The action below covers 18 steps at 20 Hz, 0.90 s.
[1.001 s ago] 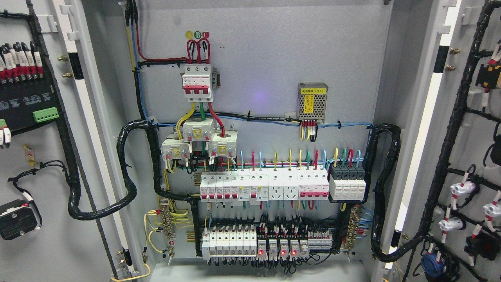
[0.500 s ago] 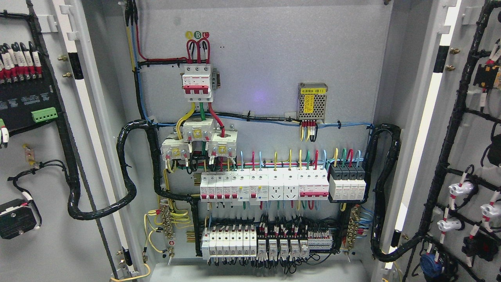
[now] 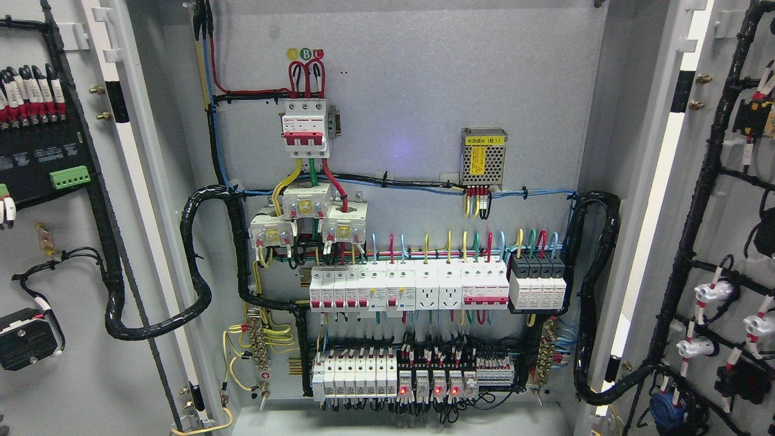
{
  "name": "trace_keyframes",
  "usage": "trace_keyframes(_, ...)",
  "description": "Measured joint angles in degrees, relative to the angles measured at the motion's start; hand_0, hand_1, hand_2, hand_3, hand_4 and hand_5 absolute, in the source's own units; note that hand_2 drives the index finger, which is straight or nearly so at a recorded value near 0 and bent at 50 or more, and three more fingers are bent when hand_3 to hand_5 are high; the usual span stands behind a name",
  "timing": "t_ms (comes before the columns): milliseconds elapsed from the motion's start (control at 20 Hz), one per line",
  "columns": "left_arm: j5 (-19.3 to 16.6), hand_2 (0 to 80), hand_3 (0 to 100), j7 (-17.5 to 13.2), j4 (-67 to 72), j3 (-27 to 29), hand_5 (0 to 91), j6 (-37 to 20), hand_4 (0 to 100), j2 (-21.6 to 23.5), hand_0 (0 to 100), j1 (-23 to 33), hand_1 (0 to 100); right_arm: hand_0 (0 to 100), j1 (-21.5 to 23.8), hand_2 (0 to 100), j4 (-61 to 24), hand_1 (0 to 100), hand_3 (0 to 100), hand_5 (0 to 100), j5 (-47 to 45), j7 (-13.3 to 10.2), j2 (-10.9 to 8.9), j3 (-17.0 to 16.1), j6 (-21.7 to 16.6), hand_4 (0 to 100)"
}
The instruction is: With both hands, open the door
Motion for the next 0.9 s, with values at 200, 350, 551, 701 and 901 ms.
trace_keyframes(200,-0.1,0.0,0,-0.1,-2.0,-0.7,0.0,-0.2,0,0.0,0,2.5,0,19,-0.1,0,0.0,0,0,0,0.2,0.3,-0.67,1.7,0.0,0)
trace_keyframes(350,-0.3,0.0,0,-0.1,-3.1,-1.8,0.0,-0.4,0,-0.1,0,4.0,0,19,-0.1,0,0.0,0,0,0,0.3,0.5,-1.31,3.1,0.0,0)
trace_keyframes(551,-0.5,0.0,0,-0.4,-4.3,-3.7,0.0,-0.4,0,-0.3,0,5.8,0,19,0.1,0,0.0,0,0,0,0.4,0.5,-2.24,5.7,0.0,0)
trace_keyframes(701,-1.2,0.0,0,-2.0,-5.0,-5.0,0.0,-0.4,0,-0.7,0,6.9,0,19,0.4,0,0.1,0,0,0,0.7,0.5,-3.02,8.1,0.0,0)
trace_keyframes(901,-2.6,0.0,0,-3.4,-5.7,-7.2,0.0,-0.4,0,-1.4,0,8.9,0,19,0.6,0,1.1,0,0,0,4.0,0.6,-3.85,11.7,0.0,0)
